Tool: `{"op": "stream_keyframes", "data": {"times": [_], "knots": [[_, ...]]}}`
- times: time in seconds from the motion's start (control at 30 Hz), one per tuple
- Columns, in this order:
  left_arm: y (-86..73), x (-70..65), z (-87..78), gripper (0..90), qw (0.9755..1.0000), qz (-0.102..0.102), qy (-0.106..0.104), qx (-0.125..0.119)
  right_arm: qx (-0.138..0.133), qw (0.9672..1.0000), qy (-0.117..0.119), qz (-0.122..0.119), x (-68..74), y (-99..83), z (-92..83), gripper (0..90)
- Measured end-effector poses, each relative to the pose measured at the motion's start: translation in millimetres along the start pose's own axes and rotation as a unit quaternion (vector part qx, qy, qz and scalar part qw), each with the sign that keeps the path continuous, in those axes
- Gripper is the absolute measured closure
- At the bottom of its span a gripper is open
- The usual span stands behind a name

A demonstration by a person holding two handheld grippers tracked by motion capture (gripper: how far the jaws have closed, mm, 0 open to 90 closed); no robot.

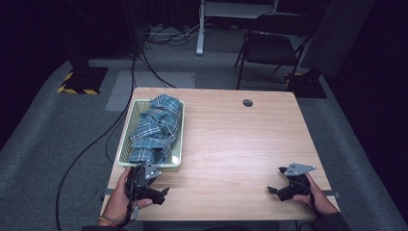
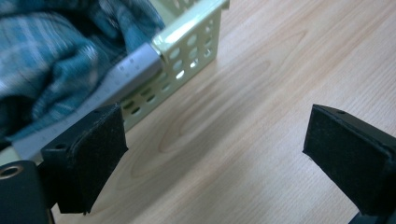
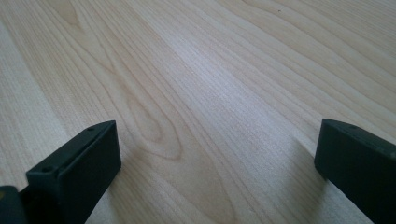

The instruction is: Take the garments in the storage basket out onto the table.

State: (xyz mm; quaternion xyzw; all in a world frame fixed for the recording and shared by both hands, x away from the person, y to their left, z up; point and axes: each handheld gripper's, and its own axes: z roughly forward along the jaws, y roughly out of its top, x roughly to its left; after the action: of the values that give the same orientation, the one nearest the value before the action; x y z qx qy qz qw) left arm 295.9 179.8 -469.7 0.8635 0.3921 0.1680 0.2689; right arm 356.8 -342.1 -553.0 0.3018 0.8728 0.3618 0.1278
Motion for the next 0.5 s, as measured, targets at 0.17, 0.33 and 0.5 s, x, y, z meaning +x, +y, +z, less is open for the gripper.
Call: {"op": "stream_keyframes", "data": {"times": [0.17,0.33,0.5], "knots": [[8.2,3.5,-4.8,5.5,0.9998,-0.006,0.003,-0.017,0.0,1.0,0.0,0.0,0.0,0.1,0.1,0.5],[17.3,6.2,-6.1,5.5,0.9996,-0.006,0.006,-0.026,0.0,1.0,0.0,0.0,-0.1,0.1,0.1,0.5],[24.4,8.8,-7.6,5.5,0.9994,-0.008,0.007,-0.033,0.0,1.0,0.0,0.0,-0.1,0.1,0.1,0.5]]}}
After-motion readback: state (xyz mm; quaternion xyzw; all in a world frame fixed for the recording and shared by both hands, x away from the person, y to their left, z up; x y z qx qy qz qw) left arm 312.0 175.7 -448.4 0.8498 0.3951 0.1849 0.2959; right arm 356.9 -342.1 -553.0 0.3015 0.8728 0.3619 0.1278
